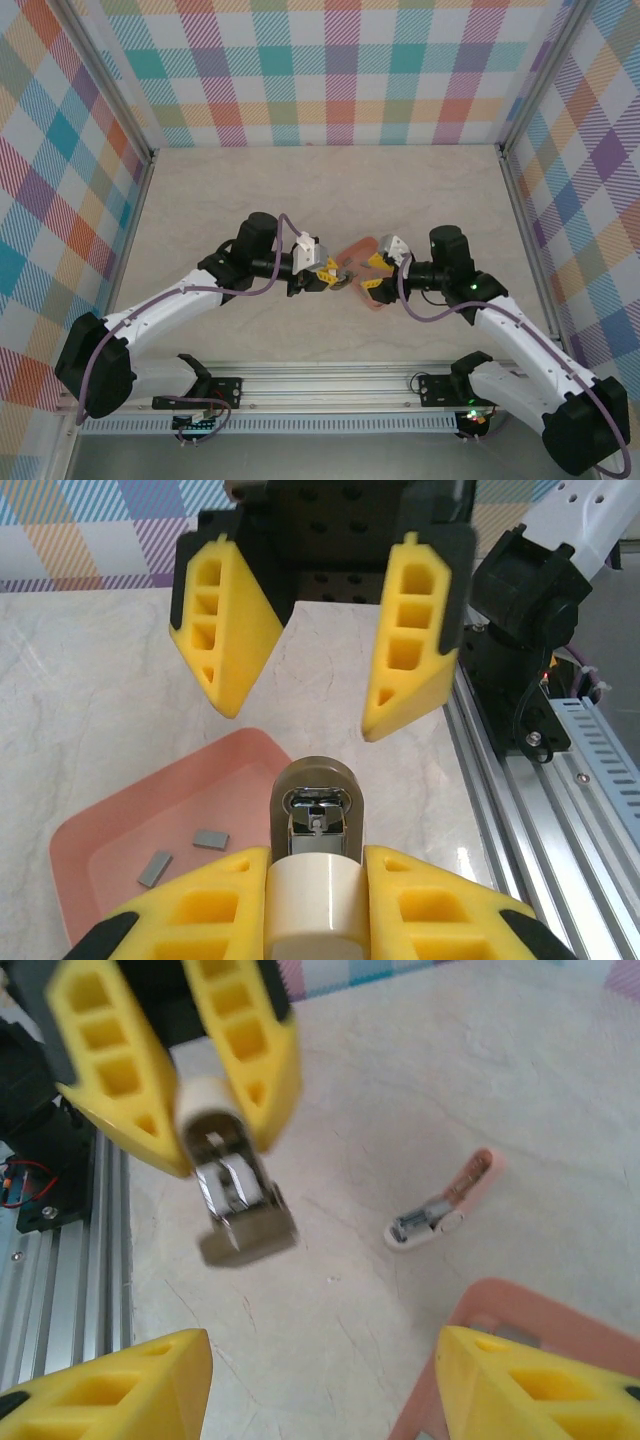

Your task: Load the staples into the stapler

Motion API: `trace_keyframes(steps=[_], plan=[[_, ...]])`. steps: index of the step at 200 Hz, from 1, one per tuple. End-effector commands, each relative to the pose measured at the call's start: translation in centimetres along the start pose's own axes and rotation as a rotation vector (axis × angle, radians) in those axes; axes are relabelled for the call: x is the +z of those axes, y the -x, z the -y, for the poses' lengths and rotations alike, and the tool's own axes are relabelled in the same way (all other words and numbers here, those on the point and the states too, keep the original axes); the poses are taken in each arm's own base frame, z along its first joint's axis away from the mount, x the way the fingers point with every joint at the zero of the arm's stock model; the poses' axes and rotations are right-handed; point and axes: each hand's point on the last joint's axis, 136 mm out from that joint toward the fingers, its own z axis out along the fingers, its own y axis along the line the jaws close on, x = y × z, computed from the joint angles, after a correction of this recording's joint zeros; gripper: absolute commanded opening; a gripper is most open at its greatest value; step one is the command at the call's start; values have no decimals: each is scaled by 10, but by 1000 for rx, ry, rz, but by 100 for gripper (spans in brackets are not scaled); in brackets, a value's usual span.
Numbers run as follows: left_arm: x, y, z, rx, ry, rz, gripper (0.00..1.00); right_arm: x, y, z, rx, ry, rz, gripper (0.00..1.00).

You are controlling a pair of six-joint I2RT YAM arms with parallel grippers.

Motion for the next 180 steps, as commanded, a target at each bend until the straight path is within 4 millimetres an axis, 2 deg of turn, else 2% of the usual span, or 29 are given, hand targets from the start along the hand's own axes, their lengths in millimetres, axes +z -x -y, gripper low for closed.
trace_keyframes(steps=[1,45,77,101,126,151,161,180], plan=[[-1,12,0,31,-21,19,10,1,18,-1,-102,-3,10,60],[0,8,0,27,-32,-6,10,8,47,-10,-20,121,94,61],[1,9,1,29,-36,-5,10,19,48,-4,75,127,73,61],[1,10,0,34,-35,-4,10,28,25,7,140,85,-9,60],[-1,14,1,47,-31,3,10,37,-17,16,213,37,-124,58],[-3,20,1,62,-29,18,10,46,-50,21,287,9,-183,56],[-5,23,1,66,-29,26,10,48,-57,22,306,3,-188,55],[-6,28,2,73,-32,42,10,50,-55,21,304,15,-179,54]])
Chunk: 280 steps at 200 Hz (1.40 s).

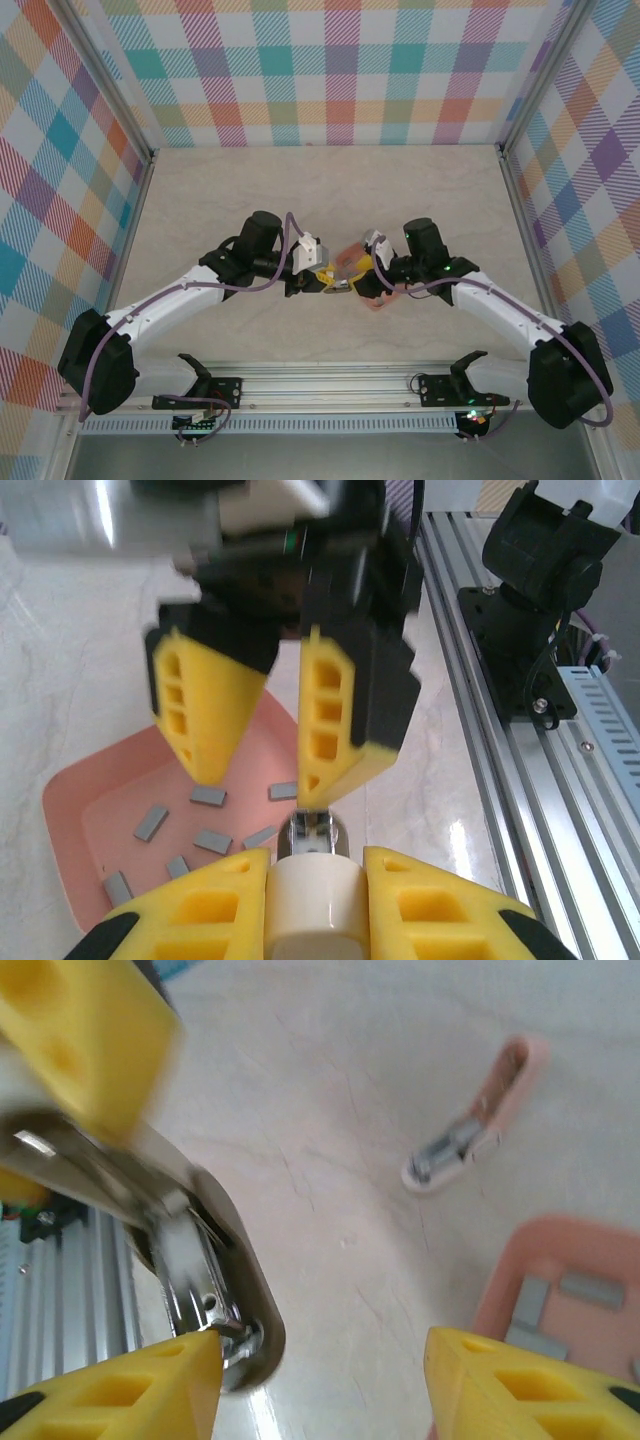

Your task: Load the staples into the stapler

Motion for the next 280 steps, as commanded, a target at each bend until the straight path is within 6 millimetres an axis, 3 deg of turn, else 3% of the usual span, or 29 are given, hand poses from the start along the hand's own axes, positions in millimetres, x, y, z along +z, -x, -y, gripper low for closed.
trace_keyframes(steps=[1,53,84,101,135,222,241,257,264,280], plan=[[-9,41,6,105,-31,117,10,6,-7,6,33,-16,-12,54],[-10,42,2,106,-1,116,10,-6,4,-4,-49,-12,26,54],[-8,40,1,100,0,109,10,-29,27,-27,-229,-19,151,58],[-7,41,1,101,-11,116,10,-32,34,-40,-309,4,170,60],[-6,43,2,101,-23,127,10,-16,44,-57,-396,84,155,63],[-5,45,6,96,-52,151,10,10,63,-67,-415,207,199,58],[-6,46,6,96,-54,154,10,13,63,-64,-412,202,199,51],[-7,46,5,96,-41,151,11,14,63,-62,-406,193,197,39],[-7,46,2,85,-19,148,14,13,63,-61,-403,182,195,33],[-12,47,-14,6,72,154,38,12,60,-60,-379,165,181,29]])
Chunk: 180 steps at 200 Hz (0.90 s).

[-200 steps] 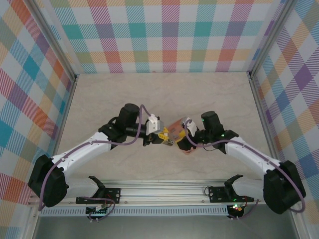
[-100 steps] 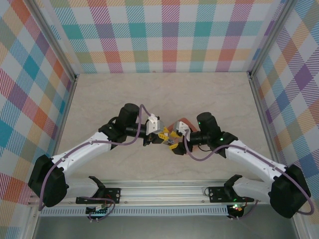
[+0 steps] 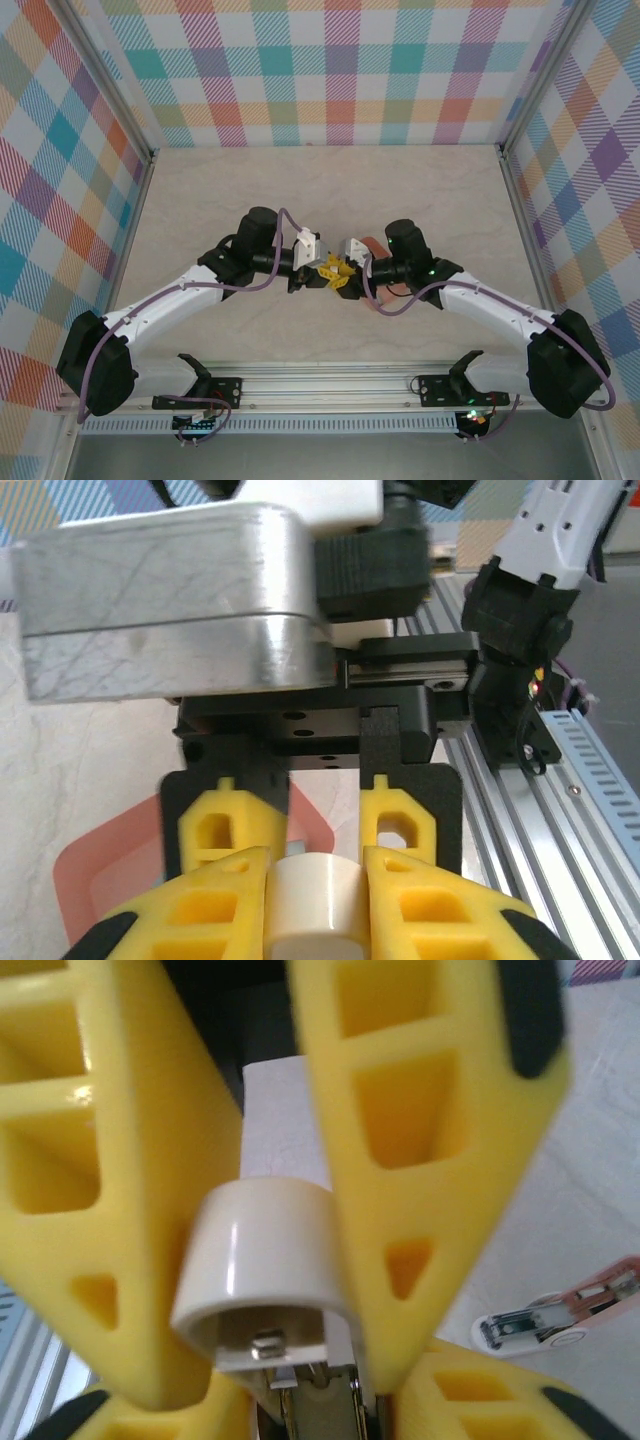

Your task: Load the staples into the stapler

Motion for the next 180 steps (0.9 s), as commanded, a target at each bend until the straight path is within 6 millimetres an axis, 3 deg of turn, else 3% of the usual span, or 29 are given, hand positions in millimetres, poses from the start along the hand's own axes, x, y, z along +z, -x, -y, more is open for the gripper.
trace_keyframes(steps=[1,11,30,64,82,114,138,180], plan=[[-7,19,-16,-28,96,57,40,-4,15,-1,-19,-8,31,29],[-13,19,-28,-102,174,69,57,-5,12,1,22,-32,23,29],[-35,10,-65,-273,395,87,77,-4,7,13,153,-101,16,28],[-88,-21,-110,-528,714,134,93,18,-3,34,398,-250,-70,25],[-124,-49,-127,-658,952,109,100,36,-5,43,485,-334,-101,24],[-177,-87,-129,-799,1261,10,100,63,-17,72,730,-545,-203,22],[-220,-116,-119,-923,1499,-35,100,85,-26,85,864,-677,-249,23],[-243,-144,-95,-1040,1649,-32,100,115,-37,98,956,-846,-305,23]])
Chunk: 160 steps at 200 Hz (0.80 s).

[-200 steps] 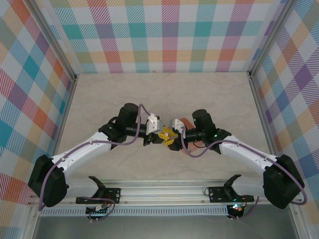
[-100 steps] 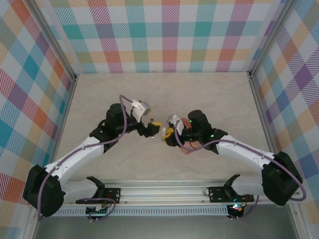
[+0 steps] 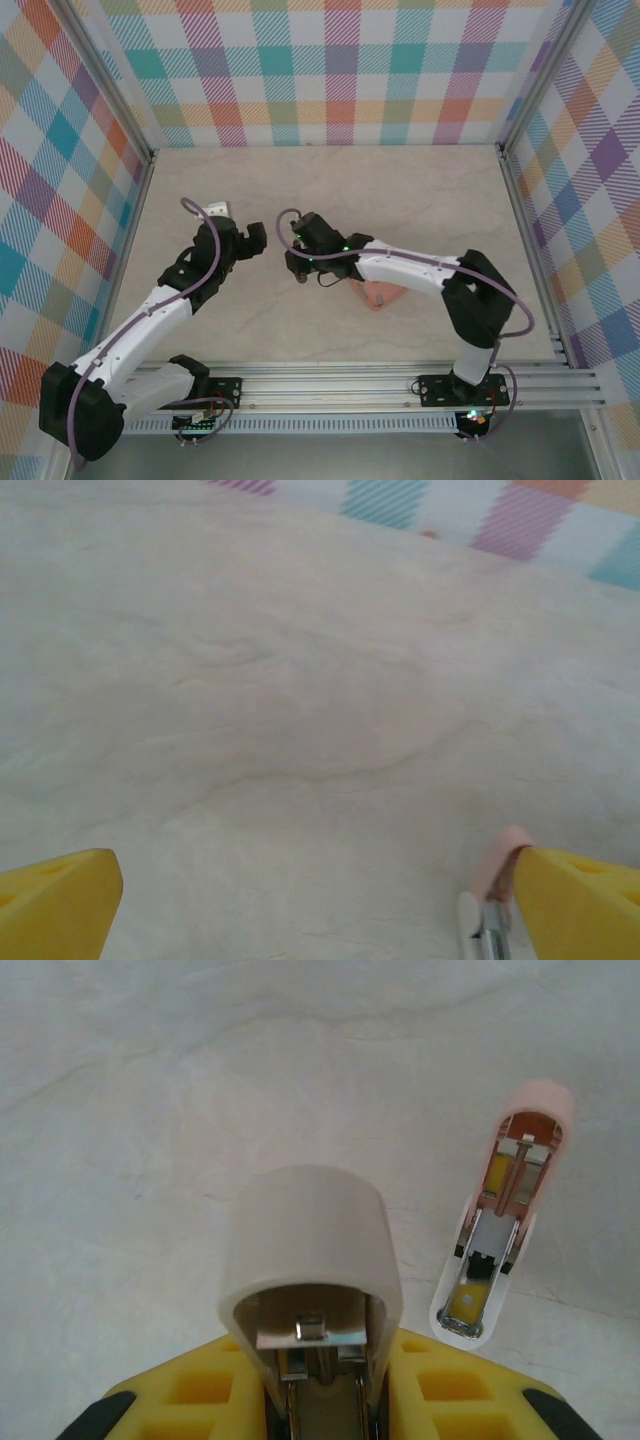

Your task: Load the staples into the stapler

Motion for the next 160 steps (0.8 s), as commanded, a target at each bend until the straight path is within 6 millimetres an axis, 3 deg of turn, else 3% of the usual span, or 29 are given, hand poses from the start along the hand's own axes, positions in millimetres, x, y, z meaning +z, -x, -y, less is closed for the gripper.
trace_keyframes(steps=[1,18,42,81,110,160], plan=[[-10,-9,-43,-120,191,17,100,10,-3,15,141,-172,-1,23],[-15,-16,-59,-151,265,14,100,25,-3,12,180,-183,-8,23],[-18,-20,-66,-140,299,5,100,45,3,4,209,-197,5,23],[-19,-19,-65,-148,286,11,100,69,12,-1,214,-247,45,24],[-16,-22,-63,-154,282,5,100,84,16,8,226,-317,73,25],[-13,-22,-61,-154,278,-3,100,97,13,13,265,-369,63,26]])
